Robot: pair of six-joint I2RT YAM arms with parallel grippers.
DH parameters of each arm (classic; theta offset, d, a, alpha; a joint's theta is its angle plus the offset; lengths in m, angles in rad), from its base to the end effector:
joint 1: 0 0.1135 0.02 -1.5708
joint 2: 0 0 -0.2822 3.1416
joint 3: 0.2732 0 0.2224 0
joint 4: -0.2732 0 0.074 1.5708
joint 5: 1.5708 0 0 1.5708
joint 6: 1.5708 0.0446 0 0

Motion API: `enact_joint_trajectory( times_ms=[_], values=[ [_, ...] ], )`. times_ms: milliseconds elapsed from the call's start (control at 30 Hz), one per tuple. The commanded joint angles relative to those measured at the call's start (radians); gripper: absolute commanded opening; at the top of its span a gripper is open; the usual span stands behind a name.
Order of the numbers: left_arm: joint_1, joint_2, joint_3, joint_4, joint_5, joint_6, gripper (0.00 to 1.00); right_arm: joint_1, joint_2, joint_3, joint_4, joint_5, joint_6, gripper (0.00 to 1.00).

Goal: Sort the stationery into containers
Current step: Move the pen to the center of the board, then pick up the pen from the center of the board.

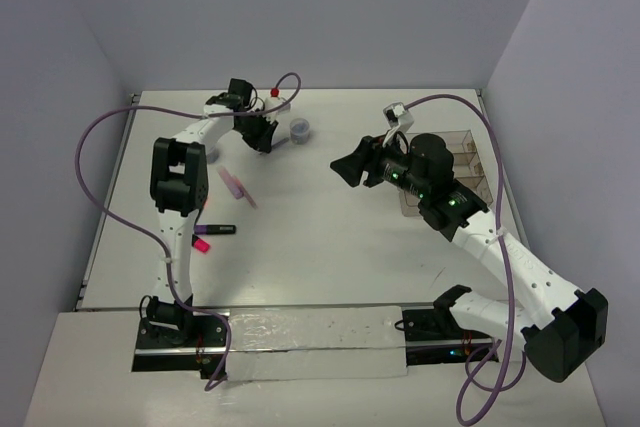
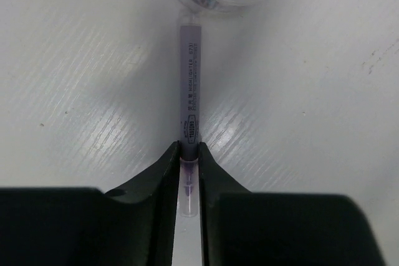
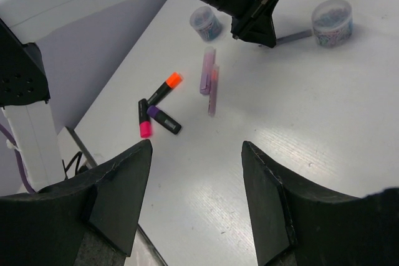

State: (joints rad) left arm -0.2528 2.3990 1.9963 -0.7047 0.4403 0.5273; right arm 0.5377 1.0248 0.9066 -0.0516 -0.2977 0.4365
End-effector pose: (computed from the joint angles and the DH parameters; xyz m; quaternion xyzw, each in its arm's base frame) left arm 0.4789 -0.1434 0.1733 0.4075 0.8594 -0.1799 0.2511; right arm 0.1721 0.1178 0.3693 -0.1337 0.7503 0.3986 0.5103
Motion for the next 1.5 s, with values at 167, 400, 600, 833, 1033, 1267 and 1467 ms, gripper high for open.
enact_joint_trajectory(
  times_ms=[167, 400, 600, 833, 1033, 1267, 1467],
  values=[
    [-0.049, 0.000, -0.138, -0.026, -0.022, 0.015, 0.00, -0.022, -0.040, -0.005, -0.017, 0.024, -0.017, 0.67],
    [-0.054, -0.164, -0.359, 0.036, 0.054, -0.021, 0.00, -0.083, 0.012, -0.045, -0.077, 0.072, 0.014, 0.67],
    [-0.064, -0.252, -0.527, 0.065, 0.060, -0.035, 0.13, -0.175, 0.022, -0.149, -0.025, 0.088, 0.027, 0.70],
    [-0.081, -0.326, -0.605, 0.158, 0.081, -0.088, 0.43, -0.203, -0.074, -0.228, 0.043, 0.222, -0.053, 0.79],
    [-0.083, -0.374, -0.573, 0.189, 0.053, -0.180, 0.54, -0.220, -0.227, -0.345, 0.162, 0.491, -0.148, 0.83],
    [-0.081, -0.554, -0.575, 0.257, 0.017, -0.283, 0.70, -0.328, -0.356, -0.727, 0.742, 0.902, -0.250, 0.95],
    [-0.043, -0.692, -0.607, 0.312, -0.028, -0.356, 0.70, -0.428, -0.074, -0.821, 1.036, 0.822, -0.246, 0.95]
  ],
)
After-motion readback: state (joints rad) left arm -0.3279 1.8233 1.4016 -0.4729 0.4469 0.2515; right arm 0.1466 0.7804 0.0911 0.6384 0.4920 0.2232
